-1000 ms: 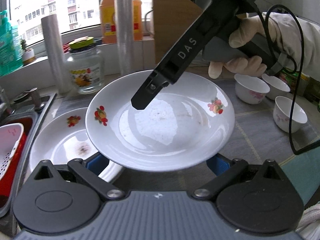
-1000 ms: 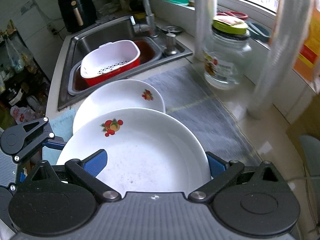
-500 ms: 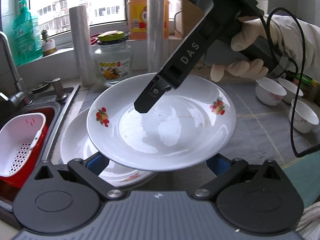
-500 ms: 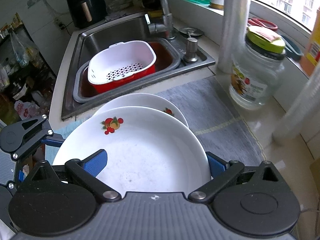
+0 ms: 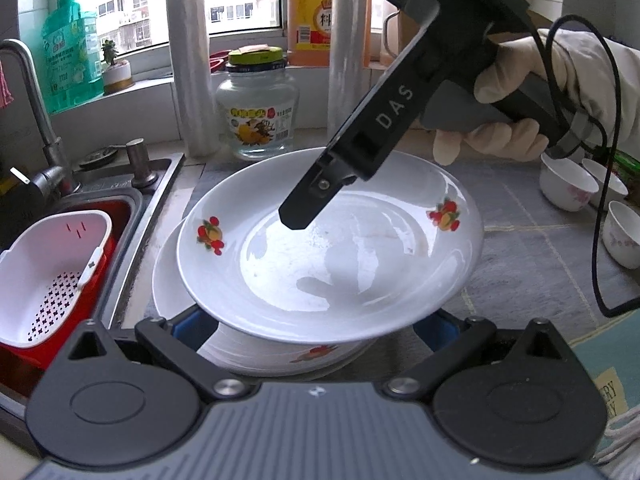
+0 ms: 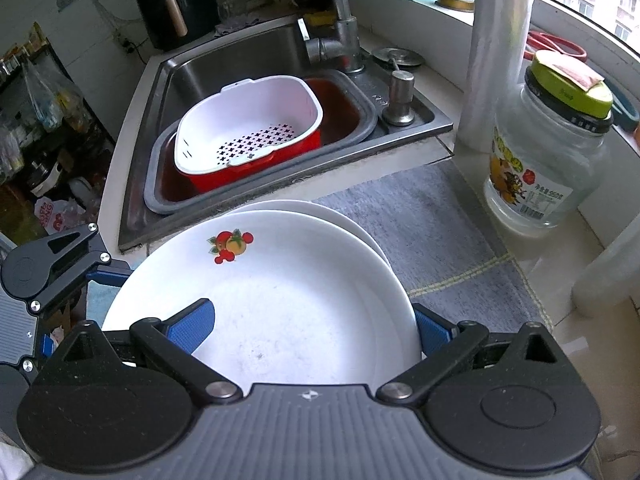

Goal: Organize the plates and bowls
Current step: 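Lower the flower-print plate with the right gripper onto the stack in the left gripper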

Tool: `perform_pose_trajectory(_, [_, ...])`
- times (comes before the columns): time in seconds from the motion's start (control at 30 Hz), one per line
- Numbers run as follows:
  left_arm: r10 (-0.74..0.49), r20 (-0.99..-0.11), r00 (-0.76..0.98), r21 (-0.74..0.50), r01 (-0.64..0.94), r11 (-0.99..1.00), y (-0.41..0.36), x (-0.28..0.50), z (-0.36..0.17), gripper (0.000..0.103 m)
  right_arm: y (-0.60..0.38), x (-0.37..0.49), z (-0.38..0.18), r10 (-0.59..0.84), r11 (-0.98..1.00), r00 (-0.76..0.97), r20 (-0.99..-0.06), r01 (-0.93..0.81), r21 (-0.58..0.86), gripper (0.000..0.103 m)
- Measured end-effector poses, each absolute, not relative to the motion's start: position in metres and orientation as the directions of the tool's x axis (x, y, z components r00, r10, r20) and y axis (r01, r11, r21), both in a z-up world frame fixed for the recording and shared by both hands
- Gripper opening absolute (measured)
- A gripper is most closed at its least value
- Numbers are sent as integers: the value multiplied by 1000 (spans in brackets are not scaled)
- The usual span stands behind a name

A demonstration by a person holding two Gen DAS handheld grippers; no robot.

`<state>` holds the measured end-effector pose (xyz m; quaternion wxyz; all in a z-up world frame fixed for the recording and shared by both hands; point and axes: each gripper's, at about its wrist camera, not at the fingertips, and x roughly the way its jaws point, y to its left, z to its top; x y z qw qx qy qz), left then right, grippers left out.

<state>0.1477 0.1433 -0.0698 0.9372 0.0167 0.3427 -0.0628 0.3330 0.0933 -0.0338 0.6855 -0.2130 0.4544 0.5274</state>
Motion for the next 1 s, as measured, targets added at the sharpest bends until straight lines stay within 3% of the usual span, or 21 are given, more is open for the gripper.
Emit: perform_pose_trajectory(1.0, [-189, -719, 668, -87, 183, 979, 161, 178, -81, 102, 106, 344, -54, 497, 379, 49, -866, -910, 166, 103])
